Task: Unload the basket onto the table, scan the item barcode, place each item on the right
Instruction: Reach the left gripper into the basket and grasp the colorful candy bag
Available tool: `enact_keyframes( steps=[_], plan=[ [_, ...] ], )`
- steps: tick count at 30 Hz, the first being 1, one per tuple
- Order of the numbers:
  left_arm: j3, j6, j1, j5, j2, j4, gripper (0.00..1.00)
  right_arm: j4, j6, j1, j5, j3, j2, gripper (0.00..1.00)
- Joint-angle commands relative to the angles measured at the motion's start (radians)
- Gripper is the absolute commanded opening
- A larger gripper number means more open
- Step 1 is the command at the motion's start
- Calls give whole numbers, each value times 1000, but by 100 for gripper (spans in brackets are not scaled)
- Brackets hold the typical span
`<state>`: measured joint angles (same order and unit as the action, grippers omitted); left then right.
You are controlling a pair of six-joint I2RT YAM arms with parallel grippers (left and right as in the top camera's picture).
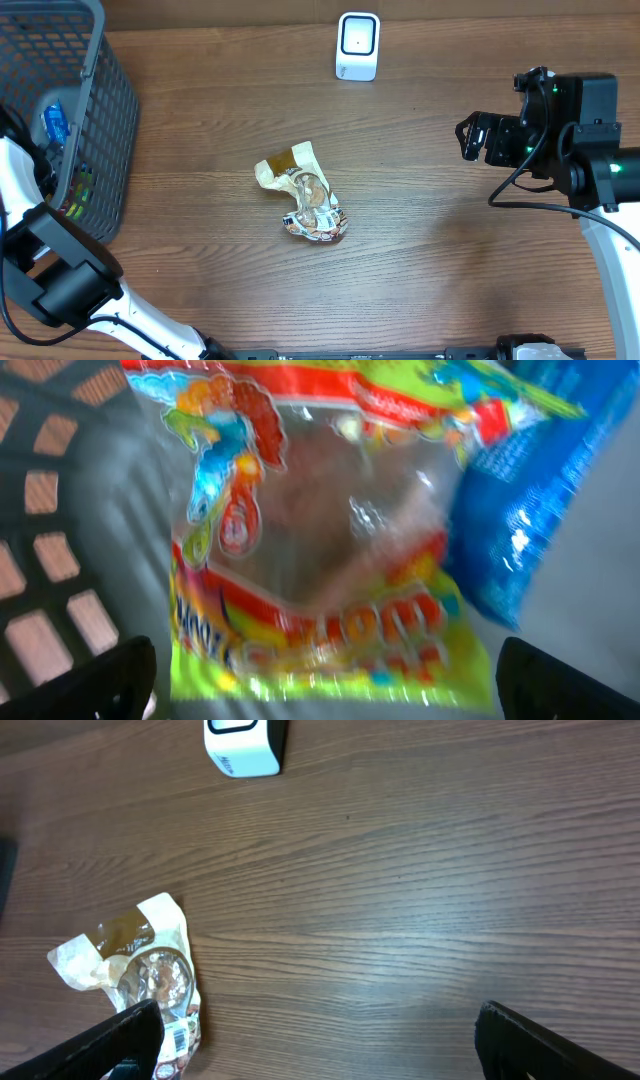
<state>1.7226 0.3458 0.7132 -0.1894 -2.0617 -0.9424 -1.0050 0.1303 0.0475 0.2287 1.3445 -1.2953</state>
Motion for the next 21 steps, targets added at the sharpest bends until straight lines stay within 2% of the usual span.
enact_keyframes(
  steps=[1, 6, 8, 9, 11, 12, 17, 21],
  plan=[
    [-97, 17, 11, -19, 5, 95, 100, 3, 0, 3, 2, 17, 0, 100],
    [-204, 18, 6, 10, 5, 201, 100, 3, 0, 3, 2, 17, 0, 100],
    [-225, 18, 6, 15, 5, 207, 90, 3, 0, 3, 2, 17, 0, 100],
    [-228, 18, 6, 15, 5, 203, 76, 3, 0, 3, 2, 17, 0, 100],
    [-228, 18, 6, 15, 5, 187, 25, 3, 0, 3, 2, 17, 0, 100],
    [-228, 18, 6, 16, 5, 179, 4, 3, 0, 3, 2, 17, 0, 100],
    [-183, 17, 5, 53, 21, 97, 4, 4, 0, 3, 2, 17, 0, 100],
    [-45, 17, 5, 94, 72, -44, 4, 4, 0, 3, 2, 17, 0, 100]
  ],
)
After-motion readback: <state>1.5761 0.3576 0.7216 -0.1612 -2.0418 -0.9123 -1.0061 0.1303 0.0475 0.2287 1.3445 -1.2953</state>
